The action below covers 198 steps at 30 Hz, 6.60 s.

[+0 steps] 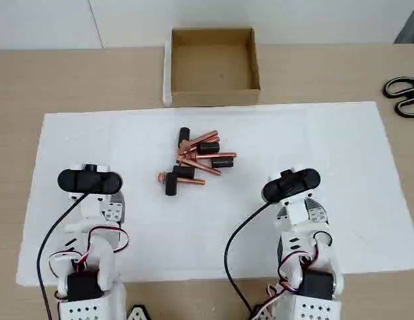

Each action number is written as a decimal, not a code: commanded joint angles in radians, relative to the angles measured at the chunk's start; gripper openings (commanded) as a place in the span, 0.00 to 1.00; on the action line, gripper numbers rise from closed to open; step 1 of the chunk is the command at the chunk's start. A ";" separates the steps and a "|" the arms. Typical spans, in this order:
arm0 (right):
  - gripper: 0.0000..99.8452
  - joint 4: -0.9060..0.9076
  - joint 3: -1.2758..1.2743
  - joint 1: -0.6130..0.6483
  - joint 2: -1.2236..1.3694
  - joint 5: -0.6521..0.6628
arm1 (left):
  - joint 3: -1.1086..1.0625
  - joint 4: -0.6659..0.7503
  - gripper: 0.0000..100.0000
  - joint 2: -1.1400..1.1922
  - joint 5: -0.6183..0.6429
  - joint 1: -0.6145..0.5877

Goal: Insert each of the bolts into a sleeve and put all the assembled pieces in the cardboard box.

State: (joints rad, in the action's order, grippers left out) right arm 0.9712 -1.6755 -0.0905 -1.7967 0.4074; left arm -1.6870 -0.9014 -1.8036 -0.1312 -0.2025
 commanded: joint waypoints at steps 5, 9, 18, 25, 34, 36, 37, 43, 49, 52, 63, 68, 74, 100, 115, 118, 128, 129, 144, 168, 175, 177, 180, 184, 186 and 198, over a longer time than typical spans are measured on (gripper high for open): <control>0.12 0.002 -0.008 -0.004 -0.016 0.002 | 0.005 -0.005 0.13 -0.012 -0.005 0.032; 0.12 0.004 -0.008 0.005 -0.016 0.002 | 0.005 -0.003 0.13 -0.012 -0.005 0.034; 0.12 0.004 -0.008 0.005 -0.016 0.002 | 0.005 -0.003 0.13 -0.012 -0.005 0.034; 0.12 0.004 -0.008 0.005 -0.016 0.002 | 0.005 -0.003 0.13 -0.012 -0.005 0.032; 0.12 0.004 -0.008 0.005 -0.016 0.002 | 0.005 -0.003 0.13 -0.012 -0.005 0.032; 0.12 0.004 -0.008 0.005 -0.016 0.002 | 0.005 -0.003 0.13 -0.012 -0.005 0.032; 0.12 0.004 -0.008 0.005 -0.016 0.002 | 0.005 -0.003 0.13 -0.012 -0.005 0.032; 0.12 0.004 -0.008 0.005 -0.016 0.002 | 0.005 -0.003 0.13 -0.012 -0.005 0.032; 0.12 0.004 0.021 -0.012 -0.016 0.003 | 0.012 -0.014 0.13 -0.012 -0.005 0.025; 0.12 0.004 0.086 -0.071 -0.018 0.003 | 0.062 -0.063 0.13 -0.011 -0.006 0.000; 0.12 0.002 0.459 -0.090 -0.012 -0.091 | 0.189 -0.141 0.13 -0.011 -0.114 -0.098; 0.12 0.001 0.621 -0.045 0.143 -0.089 | 0.231 -0.138 0.13 -0.009 -0.114 -0.098; 0.12 -0.001 0.898 -0.030 0.513 -0.092 | 0.265 -0.141 0.13 -0.009 -0.114 -0.098; 0.12 0.496 1.616 0.404 1.701 0.150 | 0.506 -0.135 0.13 0.350 -0.112 -0.172; 0.12 0.447 1.755 0.493 1.940 0.307 | 0.774 -0.138 0.13 0.767 -0.009 -0.169; 0.12 0.449 1.830 0.495 2.028 0.344 | 0.774 -0.141 0.13 0.767 -0.008 -0.169; 0.12 0.498 2.010 0.489 2.189 0.451 | 0.773 -0.157 0.13 0.767 -0.008 -0.173; 0.12 0.498 2.018 0.489 2.192 0.459 | 0.773 -0.157 0.13 0.767 -0.006 -0.173; 0.26 0.510 2.021 0.473 2.223 0.551 | 0.753 -0.170 0.13 0.766 -0.006 -0.173; 0.26 0.460 2.027 0.479 2.388 0.551 | 0.751 -0.170 0.13 0.766 -0.006 -0.173; 0.18 0.460 2.027 0.479 2.385 0.548 | 0.751 -0.170 0.13 0.766 -0.006 -0.172; 0.14 0.460 2.027 0.476 2.385 0.545 | 0.751 -0.170 0.13 0.766 -0.006 -0.172; 0.11 0.460 2.027 0.475 2.385 0.543 | 0.751 -0.170 0.13 0.766 -0.006 -0.172; 0.10 0.461 2.027 0.475 2.385 0.543 | 0.751 -0.170 0.13 0.766 -0.006 -0.172; 0.10 0.464 2.027 0.475 2.385 0.542 | 0.751 -0.170 0.13 0.766 -0.006 -0.172; 0.10 0.521 2.119 0.447 2.328 0.466 | 0.751 -0.170 0.13 0.766 -0.006 -0.170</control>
State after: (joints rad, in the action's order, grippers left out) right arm 1.4730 0.3851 0.3744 0.5953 0.8999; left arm -0.9597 -1.0687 -1.0380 -0.1465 -0.3728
